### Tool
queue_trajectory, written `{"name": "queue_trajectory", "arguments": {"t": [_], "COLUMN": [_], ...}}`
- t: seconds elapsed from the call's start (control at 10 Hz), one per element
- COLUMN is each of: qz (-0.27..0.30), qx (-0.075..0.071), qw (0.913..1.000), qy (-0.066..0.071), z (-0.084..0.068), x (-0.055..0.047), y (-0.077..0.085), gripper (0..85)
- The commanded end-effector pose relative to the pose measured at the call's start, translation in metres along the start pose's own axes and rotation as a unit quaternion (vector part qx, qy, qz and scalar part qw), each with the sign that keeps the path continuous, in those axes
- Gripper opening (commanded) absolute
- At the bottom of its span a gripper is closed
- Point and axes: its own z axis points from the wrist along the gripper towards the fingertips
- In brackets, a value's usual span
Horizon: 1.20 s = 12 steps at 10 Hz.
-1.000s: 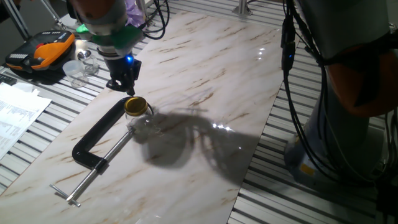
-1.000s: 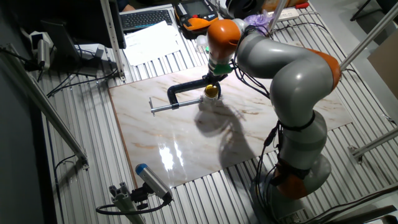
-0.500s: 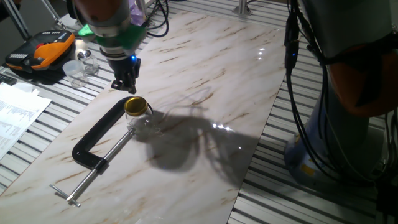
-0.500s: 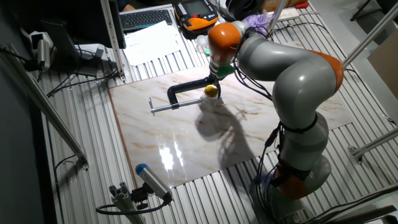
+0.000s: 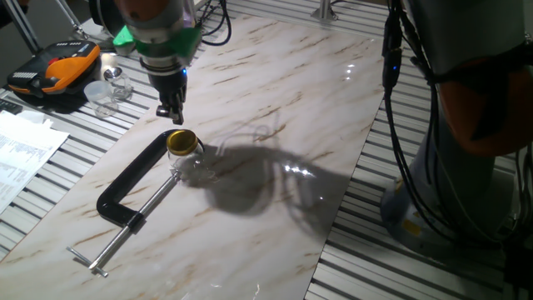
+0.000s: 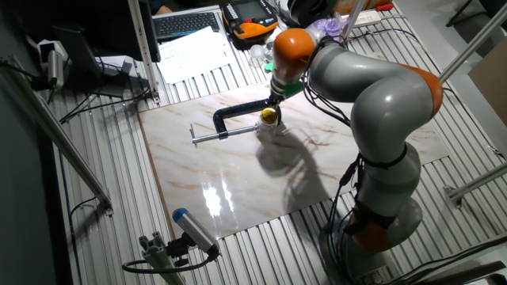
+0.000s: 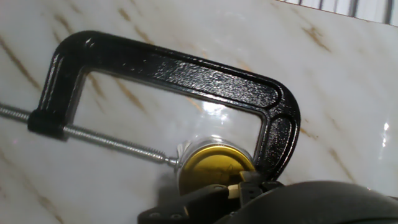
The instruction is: Screw the lid onto the jar
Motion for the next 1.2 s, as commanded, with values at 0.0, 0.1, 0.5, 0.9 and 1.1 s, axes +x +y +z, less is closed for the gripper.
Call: {"name": "queue_trajectory", "arguments": {"t": [0.0, 0.1, 0.5, 0.9, 1.1], "qz": [-0.062, -0.057, -0.028, -0.044, -0.039], "qx": [-0.005, 0.000, 0.015, -0.002, 0.003], "qw": [0.9980, 0.9983, 0.9993, 0.9990, 0.9992], "qy": [0.002, 0.015, 0.020, 0.009, 0.011], "z": [-0.0001, 0.0001, 0.0004, 0.0011, 0.0030], "x": [0.0003, 0.0001, -0.0002, -0.0004, -0.0002], "y": [0.0007, 0.0019, 0.0029, -0.0016, 0.0019], "gripper": [0.0, 0.0, 0.0, 0.0, 0.0]}}
